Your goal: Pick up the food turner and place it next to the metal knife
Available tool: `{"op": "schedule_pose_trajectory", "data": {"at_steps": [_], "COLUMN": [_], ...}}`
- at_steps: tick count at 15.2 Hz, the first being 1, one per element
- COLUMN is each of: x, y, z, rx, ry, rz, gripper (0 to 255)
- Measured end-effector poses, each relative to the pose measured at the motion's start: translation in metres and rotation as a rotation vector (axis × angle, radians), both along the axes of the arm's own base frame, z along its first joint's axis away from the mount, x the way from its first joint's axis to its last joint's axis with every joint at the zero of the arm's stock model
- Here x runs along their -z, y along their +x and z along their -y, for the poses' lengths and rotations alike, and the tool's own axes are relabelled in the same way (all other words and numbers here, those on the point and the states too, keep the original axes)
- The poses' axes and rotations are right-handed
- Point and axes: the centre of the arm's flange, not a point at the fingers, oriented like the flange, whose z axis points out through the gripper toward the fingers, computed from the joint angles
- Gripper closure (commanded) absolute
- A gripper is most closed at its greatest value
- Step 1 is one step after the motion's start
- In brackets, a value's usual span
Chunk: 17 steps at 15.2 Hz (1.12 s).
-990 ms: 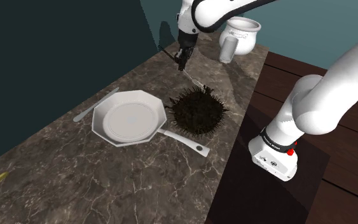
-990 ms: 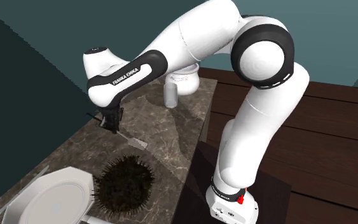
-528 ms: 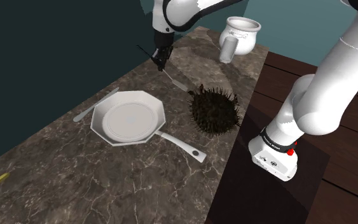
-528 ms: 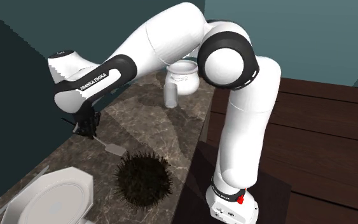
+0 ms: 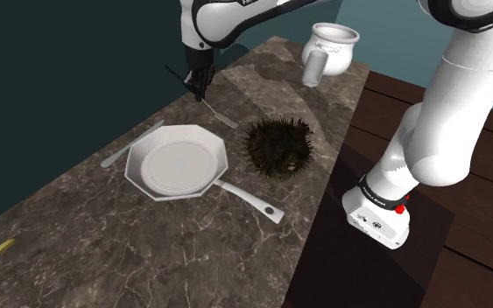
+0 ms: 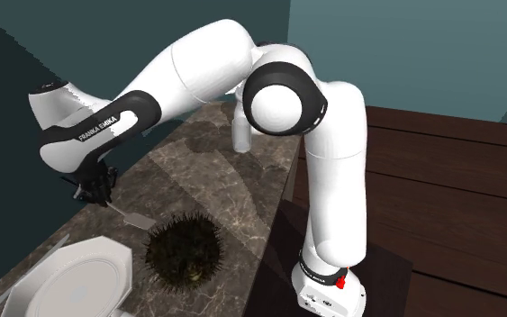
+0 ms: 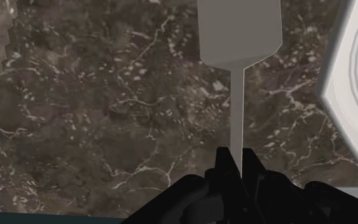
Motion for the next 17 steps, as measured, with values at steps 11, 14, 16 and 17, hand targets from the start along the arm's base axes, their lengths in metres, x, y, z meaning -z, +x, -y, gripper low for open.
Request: {"op": "schedule_pose_trajectory", "data": {"at_steps": [11, 14, 16, 17], "x": [0.057, 0.061, 0.062, 0.062], "y": [0.000, 0.001, 0.000, 0.000], "z": [-0.001, -0.001, -0.001, -0.001], "rx": [0.000, 0.000, 0.000, 0.000], "ry": [0.000, 0.000, 0.000, 0.000], "rz": [0.000, 0.001, 0.001, 0.000], "gripper": [255, 255, 255, 255]}}
